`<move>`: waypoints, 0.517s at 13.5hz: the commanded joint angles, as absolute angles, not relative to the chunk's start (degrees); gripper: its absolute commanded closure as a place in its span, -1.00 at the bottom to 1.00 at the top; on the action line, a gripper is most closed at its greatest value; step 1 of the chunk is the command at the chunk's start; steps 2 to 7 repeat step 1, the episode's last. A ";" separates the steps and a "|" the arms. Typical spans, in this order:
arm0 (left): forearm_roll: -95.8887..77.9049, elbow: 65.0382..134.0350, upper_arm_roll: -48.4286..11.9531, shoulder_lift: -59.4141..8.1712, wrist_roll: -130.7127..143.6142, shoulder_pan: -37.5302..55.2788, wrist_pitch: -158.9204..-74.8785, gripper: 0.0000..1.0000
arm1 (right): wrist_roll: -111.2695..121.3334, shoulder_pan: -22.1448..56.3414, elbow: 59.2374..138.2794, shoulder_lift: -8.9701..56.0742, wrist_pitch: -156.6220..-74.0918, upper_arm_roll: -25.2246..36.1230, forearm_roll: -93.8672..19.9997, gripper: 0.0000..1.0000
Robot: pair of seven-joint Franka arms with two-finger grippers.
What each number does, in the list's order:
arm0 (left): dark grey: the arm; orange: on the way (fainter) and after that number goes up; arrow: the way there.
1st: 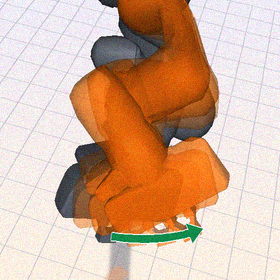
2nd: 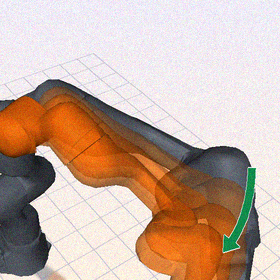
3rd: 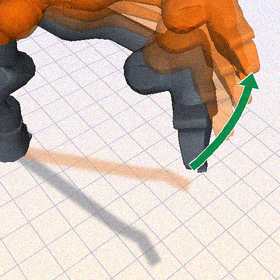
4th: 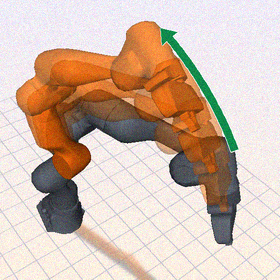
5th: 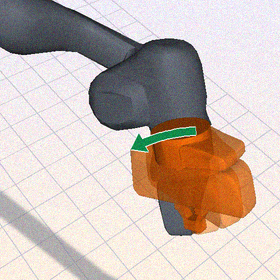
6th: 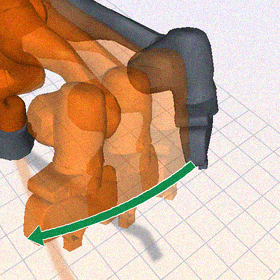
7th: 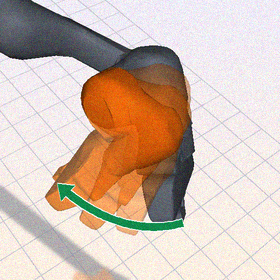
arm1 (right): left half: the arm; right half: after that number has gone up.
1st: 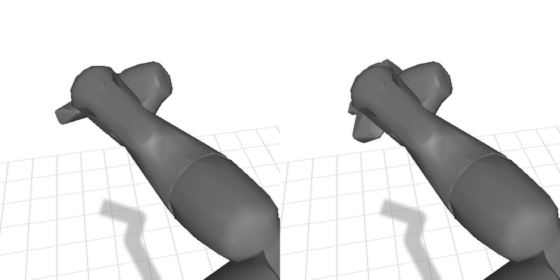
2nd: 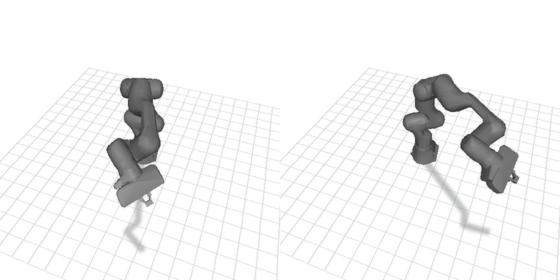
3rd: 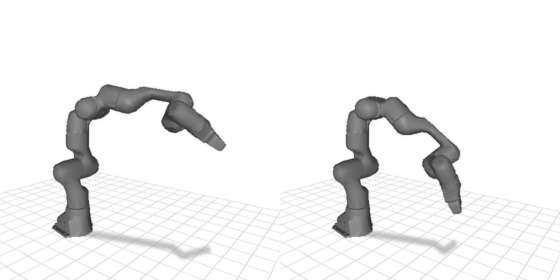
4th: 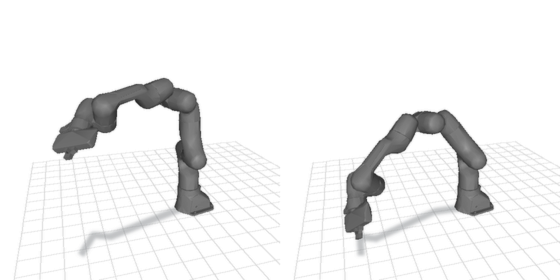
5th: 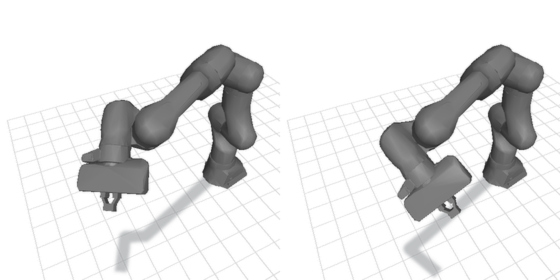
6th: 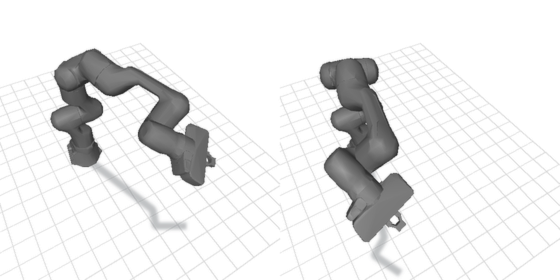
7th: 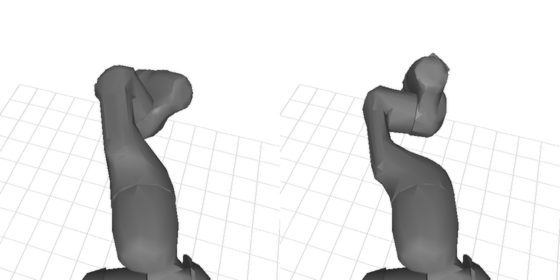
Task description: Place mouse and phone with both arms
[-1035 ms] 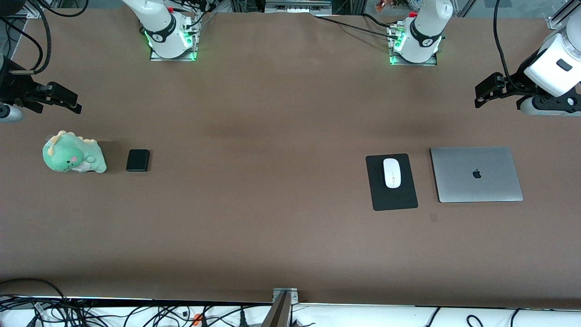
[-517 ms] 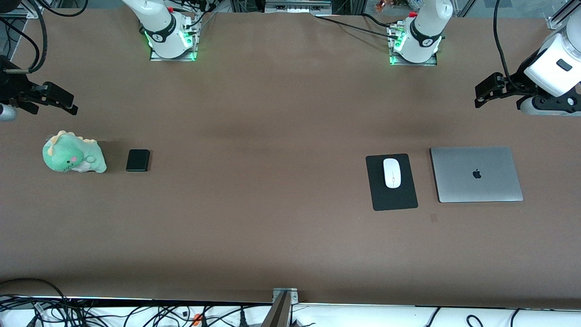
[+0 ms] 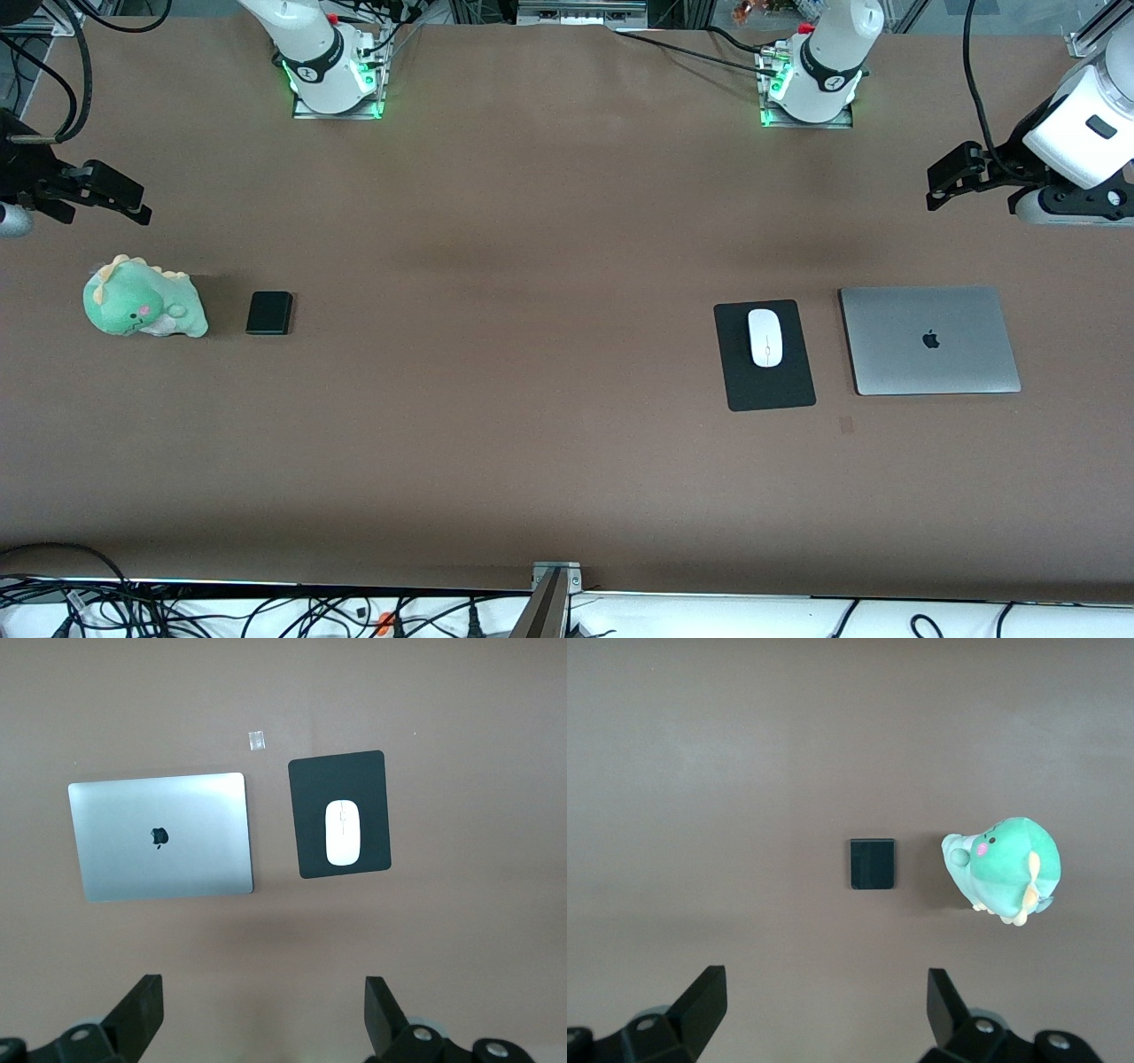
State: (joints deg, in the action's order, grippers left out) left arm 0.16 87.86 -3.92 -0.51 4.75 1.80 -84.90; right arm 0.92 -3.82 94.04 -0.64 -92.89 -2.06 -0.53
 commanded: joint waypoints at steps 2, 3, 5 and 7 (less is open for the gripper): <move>0.53 86.04 -4.04 -1.23 3.78 1.85 -83.85 -1.00 | 0.35 -4.75 93.17 -0.35 -92.64 -2.90 0.09 -1.00; 0.53 86.04 -4.04 -1.23 3.78 1.85 -83.85 -1.00 | 0.35 -4.75 93.17 -0.35 -92.64 -2.90 0.09 -1.00; 0.53 86.04 -4.04 -1.23 3.78 1.85 -83.85 -1.00 | 0.35 -4.75 93.17 -0.35 -92.64 -2.90 0.09 -1.00; 0.53 86.04 -4.04 -1.23 3.78 1.85 -83.85 -1.00 | 0.35 -4.75 93.17 -0.35 -92.64 -2.90 0.09 -1.00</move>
